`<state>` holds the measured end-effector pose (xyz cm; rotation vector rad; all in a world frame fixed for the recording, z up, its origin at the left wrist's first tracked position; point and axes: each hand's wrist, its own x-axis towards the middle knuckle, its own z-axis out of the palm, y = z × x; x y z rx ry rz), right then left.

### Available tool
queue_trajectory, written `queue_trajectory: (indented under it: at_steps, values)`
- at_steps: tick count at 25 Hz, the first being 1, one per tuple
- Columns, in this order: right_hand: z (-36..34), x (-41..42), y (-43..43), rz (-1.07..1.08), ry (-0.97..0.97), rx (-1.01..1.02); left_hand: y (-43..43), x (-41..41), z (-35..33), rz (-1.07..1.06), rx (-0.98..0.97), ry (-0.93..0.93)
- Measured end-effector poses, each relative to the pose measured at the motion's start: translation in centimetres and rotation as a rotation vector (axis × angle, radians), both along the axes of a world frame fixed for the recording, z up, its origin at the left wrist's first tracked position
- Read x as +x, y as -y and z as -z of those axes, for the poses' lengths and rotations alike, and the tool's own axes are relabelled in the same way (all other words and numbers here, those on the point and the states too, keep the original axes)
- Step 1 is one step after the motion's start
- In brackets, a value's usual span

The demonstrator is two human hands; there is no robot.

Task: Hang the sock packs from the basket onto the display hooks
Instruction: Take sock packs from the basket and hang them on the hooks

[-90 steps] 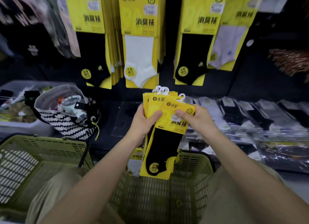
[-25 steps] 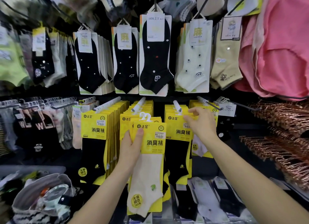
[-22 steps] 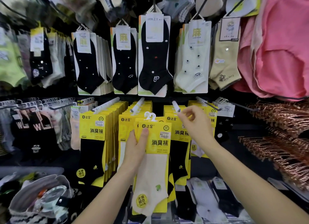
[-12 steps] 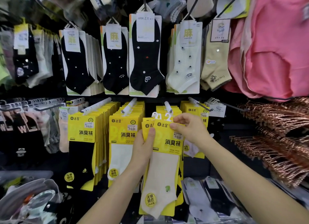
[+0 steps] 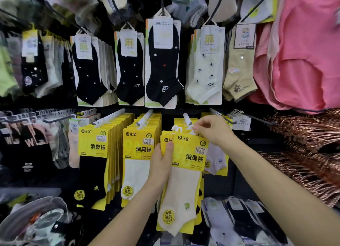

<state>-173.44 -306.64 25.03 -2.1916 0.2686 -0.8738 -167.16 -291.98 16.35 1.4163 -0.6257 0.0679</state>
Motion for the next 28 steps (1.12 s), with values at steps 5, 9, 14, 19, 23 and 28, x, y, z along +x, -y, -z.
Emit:
queue_trajectory:
  at_steps: [5, 9, 14, 19, 23, 28]
  values:
    - [-0.9, 1.2, 0.7, 0.091, 0.011, 0.061, -2.4, 1.3, 0.9, -0.161, 0.002, -0.045]
    - [-0.6, 2.5, 0.7, 0.103, -0.006, 0.068, -5.3, 2.4, 1.6, -0.235, -0.036, -0.033]
    - [-0.1, 3.0, 1.1, 0.114, -0.049, 0.058, -7.0, 3.1, 1.8, -0.234, -0.057, -0.044]
    - [0.3, 1.1, -0.9, 0.118, 0.224, -0.027, -5.5, 1.7, 1.6, -0.167, 0.009, 0.011]
    - [1.9, 0.1, -4.1, -0.032, -0.005, -0.160, -3.2, 0.0, 1.1, -0.070, 0.036, 0.079]
    - [2.1, -0.4, -2.6, 0.009, -0.019, 0.017, -1.3, -1.4, 0.6, -0.019, -0.050, 0.042]
